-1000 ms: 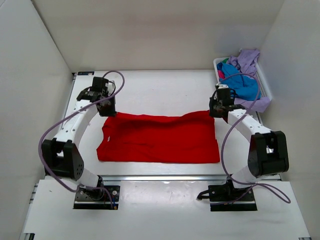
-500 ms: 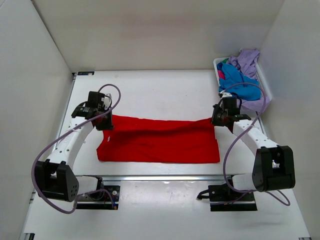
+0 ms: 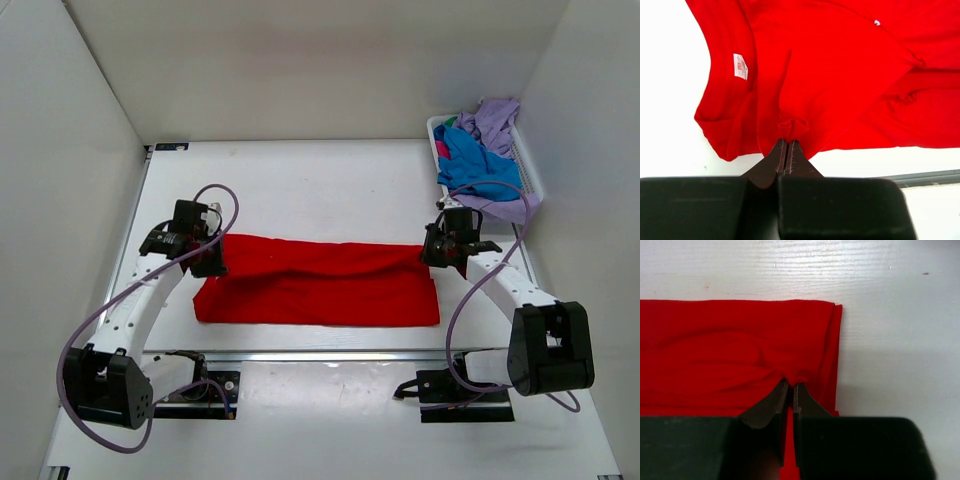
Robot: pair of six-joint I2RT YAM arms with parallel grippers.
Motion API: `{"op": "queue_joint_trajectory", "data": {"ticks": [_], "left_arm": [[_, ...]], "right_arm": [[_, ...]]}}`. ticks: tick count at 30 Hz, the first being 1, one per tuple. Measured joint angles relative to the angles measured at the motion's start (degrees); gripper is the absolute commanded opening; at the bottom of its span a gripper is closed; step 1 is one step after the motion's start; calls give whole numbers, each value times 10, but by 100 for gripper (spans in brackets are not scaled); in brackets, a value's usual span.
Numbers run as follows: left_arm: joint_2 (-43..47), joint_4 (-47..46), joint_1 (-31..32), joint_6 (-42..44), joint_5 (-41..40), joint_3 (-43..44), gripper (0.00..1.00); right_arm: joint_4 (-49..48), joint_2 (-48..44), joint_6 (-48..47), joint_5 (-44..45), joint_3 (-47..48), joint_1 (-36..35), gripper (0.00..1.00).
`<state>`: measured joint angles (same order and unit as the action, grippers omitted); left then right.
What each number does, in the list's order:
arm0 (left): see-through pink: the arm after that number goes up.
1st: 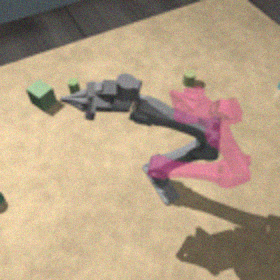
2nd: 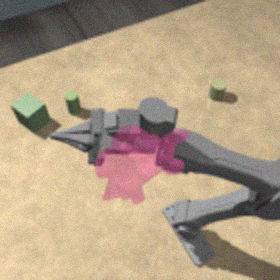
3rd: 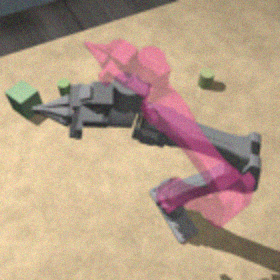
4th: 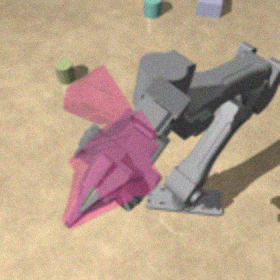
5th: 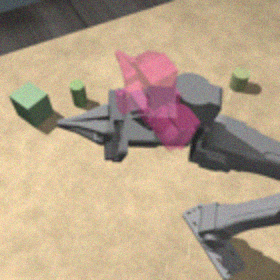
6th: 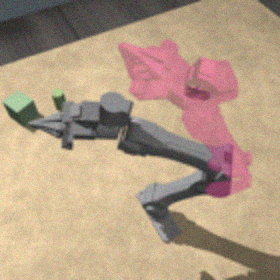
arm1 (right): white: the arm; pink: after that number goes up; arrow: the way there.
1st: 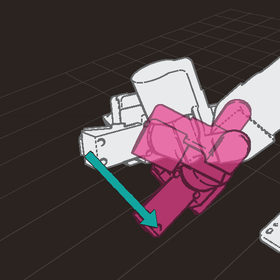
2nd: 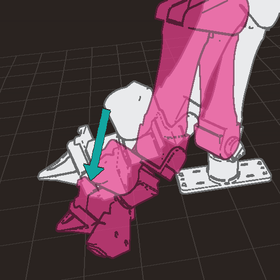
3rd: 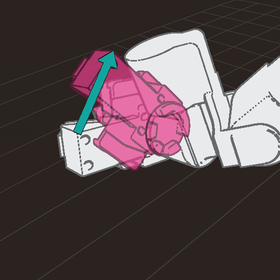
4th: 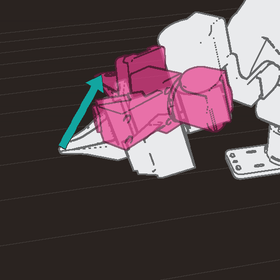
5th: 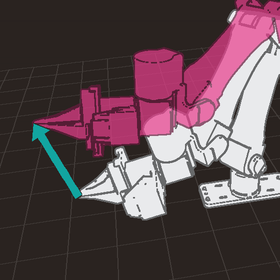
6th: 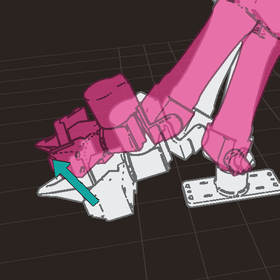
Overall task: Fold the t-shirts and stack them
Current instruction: Fold the other side of the tshirt into a rectangle
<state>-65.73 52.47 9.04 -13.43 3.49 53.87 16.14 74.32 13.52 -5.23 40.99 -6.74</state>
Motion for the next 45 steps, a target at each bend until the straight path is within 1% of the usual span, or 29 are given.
{"op": "queue_joint_trajectory", "data": {"ticks": [17, 23, 29, 32, 33, 35, 36, 37, 43, 45], "left_arm": [[57, 30, 17, -22, 9, -13, 0], [89, 45, 19, -23, 16, -43, 0], [92, 45, 26, -32, 24, -92, 0], [92, 45, 32, -42, 31, -101, 0], [92, 43, 33, -45, 33, -101, 0], [92, 41, 35, -49, 35, -101, 0], [92, 41, 35, -50, 37, -101, 0], [92, 41, 35, -51, 38, -101, 0], [108, 47, 18, -51, 37, -97, 0], [112, 53, 10, -50, 34, -89, 0]], "right_arm": [[21, -9, 4, -8, -5, 5, 0], [24, -9, 4, -14, -5, 5, 0], [39, -9, 5, -10, -5, 4, 0], [56, -9, 13, -5, -5, 2, 0], [63, -9, 15, -1, -4, 0, 1], [79, -8, 19, 3, -3, 0, 9], [87, -7, 21, 5, -2, 0, 18], [95, -4, 25, 7, -1, 0, 21], [145, -9, 32, 28, 13, 0, 25], [161, -24, 32, 33, 14, 3, 30]]}}
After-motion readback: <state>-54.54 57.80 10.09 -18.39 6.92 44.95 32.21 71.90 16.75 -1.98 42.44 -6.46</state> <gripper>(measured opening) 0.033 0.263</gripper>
